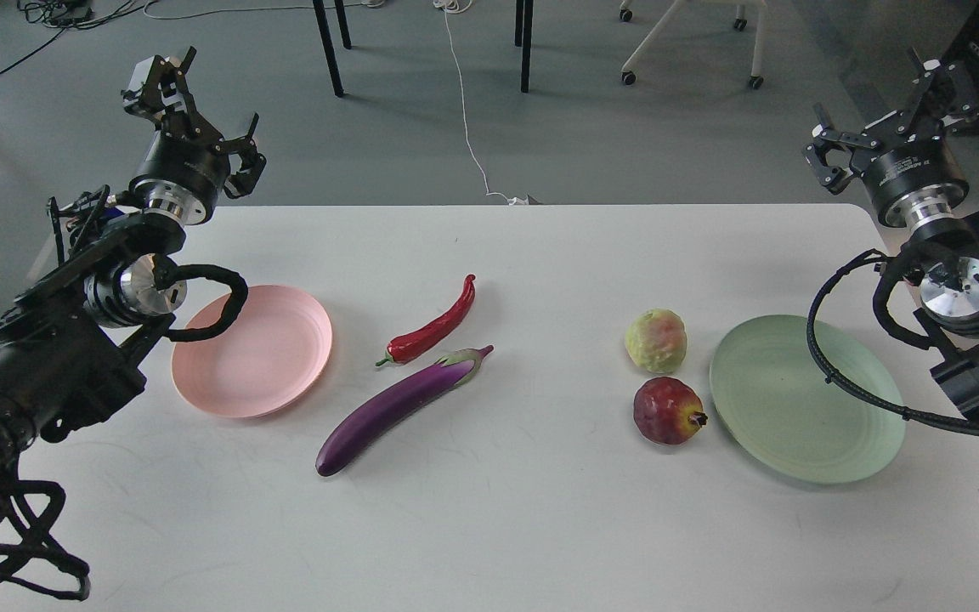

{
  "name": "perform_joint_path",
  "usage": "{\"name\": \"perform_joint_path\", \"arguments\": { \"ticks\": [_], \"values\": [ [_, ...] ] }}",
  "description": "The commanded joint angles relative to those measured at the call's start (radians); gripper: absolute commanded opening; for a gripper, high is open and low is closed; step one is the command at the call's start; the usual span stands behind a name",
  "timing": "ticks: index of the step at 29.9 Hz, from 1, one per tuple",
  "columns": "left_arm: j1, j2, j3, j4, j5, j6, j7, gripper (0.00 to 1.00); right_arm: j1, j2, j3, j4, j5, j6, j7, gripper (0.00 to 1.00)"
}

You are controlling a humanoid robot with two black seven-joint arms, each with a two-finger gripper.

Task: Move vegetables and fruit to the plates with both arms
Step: 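Move the right hand toward the pale peach beside the green plate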

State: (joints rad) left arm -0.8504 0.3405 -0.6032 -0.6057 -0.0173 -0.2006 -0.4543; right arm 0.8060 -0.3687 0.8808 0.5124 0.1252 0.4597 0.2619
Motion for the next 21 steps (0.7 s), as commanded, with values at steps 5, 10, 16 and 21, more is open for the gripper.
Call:
{"name": "perform_joint_path", "arguments": {
  "ticks": [5, 10, 16, 21],
  "values": [
    [0.001, 0.005, 0.000, 0.000, 0.004, 0.001, -0.003, 0.98, 0.001, 0.000, 0.000, 0.002, -0.001, -0.003, 0.008, 0.99],
    [-0.006, 0.008, -0.001, 0.000, 0.000, 0.003, -0.003, 0.98, 0.042, -0.019, -0.016, 0.021, -0.018, 0.001, 0.008, 0.99],
    [-0.007, 0.011, -0.001, 0.000, 0.002, -0.003, 0.003, 0.98, 0.212, -0.131, -0.279, 0.087, -0.058, 0.004, 0.003, 0.99],
    [-0.009, 0.014, -0.003, -0.003, 0.002, -0.006, 0.003, 0.98, 0.415, -0.147, -0.612, 0.164, -0.166, -0.004, 0.003, 0.99]
  ]
}}
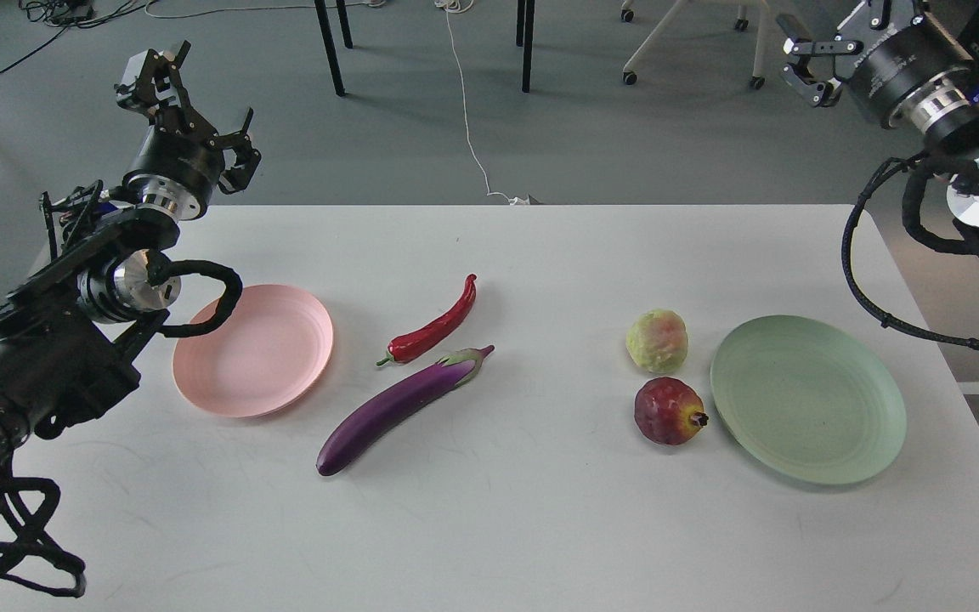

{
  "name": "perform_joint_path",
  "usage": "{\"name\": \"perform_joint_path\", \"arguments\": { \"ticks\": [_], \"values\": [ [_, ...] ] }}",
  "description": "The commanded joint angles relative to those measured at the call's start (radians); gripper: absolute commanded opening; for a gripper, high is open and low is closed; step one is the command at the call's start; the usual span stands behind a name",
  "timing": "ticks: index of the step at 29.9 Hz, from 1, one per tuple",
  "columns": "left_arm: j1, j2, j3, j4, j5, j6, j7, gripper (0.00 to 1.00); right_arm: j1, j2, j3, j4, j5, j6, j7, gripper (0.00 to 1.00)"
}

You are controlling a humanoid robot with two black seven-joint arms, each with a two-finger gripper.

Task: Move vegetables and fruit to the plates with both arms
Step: 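Move the right hand toward the pale peach beside the green plate, then grasp the pale peach with the right hand and lift it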

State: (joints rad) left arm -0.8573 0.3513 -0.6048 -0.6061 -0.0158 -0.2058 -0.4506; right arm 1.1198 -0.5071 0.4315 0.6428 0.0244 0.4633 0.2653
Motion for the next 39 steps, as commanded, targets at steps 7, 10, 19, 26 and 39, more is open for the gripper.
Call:
{"name": "perform_joint_path", "arguments": {
  "ticks": [7, 10, 19, 26, 39],
  "values": [
    [-0.002, 0.035, -0.001, -0.014, -0.001, -0.003, -0.005, 0.98, 0.351, -0.013, -0.497, 0.194, -0.345, -0.003, 0.003, 0.98],
    [-0.003, 0.040, 0.000, -0.017, -0.001, -0.003, -0.005, 0.98, 0.423, -0.016, -0.652, 0.325, -0.484, -0.003, 0.011, 0.97],
    [0.006, 0.112, 0.002, -0.083, 0.000, -0.007, -0.003, 0.98, 0.459, 0.002, -0.907, 0.442, -0.955, -0.009, 0.077, 0.95],
    [0.015, 0.097, 0.002, -0.083, 0.000, -0.007, -0.005, 0.98, 0.460, 0.042, -1.050, 0.431, -1.219, -0.040, 0.120, 0.95],
    [0.011, 0.107, 0.003, -0.084, 0.003, -0.009, -0.002, 0.98, 0.396, 0.277, -1.189, 0.198, -1.236, -0.087, 0.120, 0.91]
  ]
}}
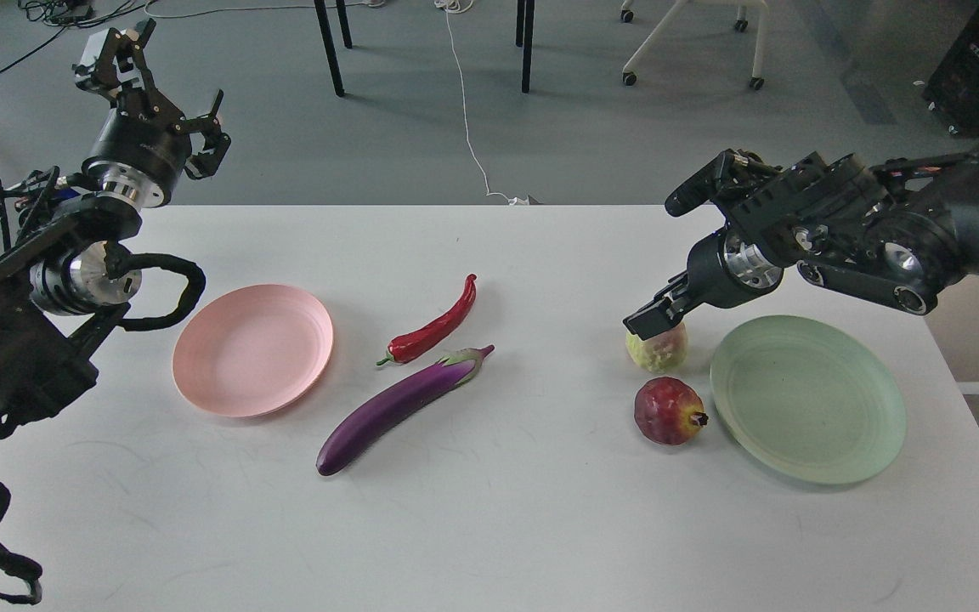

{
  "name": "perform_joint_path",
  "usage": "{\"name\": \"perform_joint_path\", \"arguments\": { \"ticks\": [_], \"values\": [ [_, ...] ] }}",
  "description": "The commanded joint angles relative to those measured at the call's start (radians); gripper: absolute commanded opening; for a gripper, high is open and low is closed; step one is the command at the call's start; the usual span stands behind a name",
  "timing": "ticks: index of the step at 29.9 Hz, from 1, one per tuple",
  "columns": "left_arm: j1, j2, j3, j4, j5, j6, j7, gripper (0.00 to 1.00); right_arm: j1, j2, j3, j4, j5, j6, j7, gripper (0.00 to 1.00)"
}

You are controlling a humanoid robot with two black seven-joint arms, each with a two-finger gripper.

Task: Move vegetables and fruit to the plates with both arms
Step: 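Grasp the pale peach with the right hand and lift it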

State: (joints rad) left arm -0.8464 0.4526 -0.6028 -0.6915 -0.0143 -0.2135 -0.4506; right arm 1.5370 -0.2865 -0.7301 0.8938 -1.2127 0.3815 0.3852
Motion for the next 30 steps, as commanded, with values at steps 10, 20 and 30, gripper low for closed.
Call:
{"name": "perform_joint_path", "arguments": {
  "ticks": [10, 20, 30],
  "values": [
    [0.001, 0.011, 0.002, 0.003, 0.005, -0.012, -0.003, 0.98, -0.090, 0.136, -0.098, -0.156, 0.001, -0.006, 0.000, 0.85],
    [0.003, 0.027, 0.003, 0.003, 0.005, -0.018, -0.005, 0.98, -0.103, 0.138, -0.134, -0.165, 0.005, -0.009, 0.000, 0.59],
    [0.000, 0.047, 0.003, 0.001, 0.005, -0.018, -0.007, 0.98, 0.008, -0.104, -0.069, -0.029, 0.005, -0.006, 0.000, 0.54]
  ]
}}
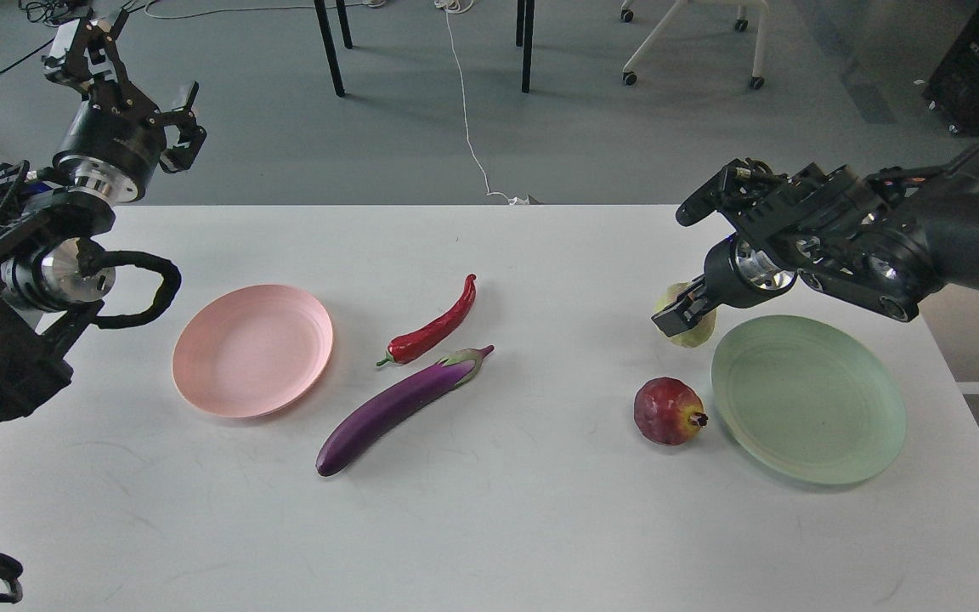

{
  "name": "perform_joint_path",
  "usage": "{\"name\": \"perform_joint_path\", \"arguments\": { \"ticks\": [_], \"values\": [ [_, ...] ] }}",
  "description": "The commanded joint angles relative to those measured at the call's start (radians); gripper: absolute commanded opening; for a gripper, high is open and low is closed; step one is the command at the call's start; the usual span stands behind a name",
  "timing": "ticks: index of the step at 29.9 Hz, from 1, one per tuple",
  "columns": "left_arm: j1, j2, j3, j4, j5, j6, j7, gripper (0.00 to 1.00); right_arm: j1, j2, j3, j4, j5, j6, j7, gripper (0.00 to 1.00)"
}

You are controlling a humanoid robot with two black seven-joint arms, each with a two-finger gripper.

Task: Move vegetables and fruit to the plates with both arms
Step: 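Grasp the pale peach with the right hand and lift it, then place the peach on the green plate and release it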

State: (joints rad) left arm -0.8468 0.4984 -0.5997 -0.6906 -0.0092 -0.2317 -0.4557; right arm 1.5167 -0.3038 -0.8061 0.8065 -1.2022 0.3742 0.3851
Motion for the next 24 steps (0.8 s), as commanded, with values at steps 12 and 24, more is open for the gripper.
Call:
{"name": "perform_joint_path", "arguments": {
  "ticks": [12, 24],
  "values": [
    [0.005, 0.003, 0.001, 0.000, 0.002, 0.003, -0.001, 0.98, -0.073, -0.410, 0.028, 0.189, -0.100, -0.061, 0.000, 0.58],
    [0.005, 0.012, 0.001, 0.000, 0.002, -0.002, 0.006, 0.98, -0.133, -0.354, 0.056, 0.102, -0.097, -0.078, -0.048, 0.94]
  ]
}}
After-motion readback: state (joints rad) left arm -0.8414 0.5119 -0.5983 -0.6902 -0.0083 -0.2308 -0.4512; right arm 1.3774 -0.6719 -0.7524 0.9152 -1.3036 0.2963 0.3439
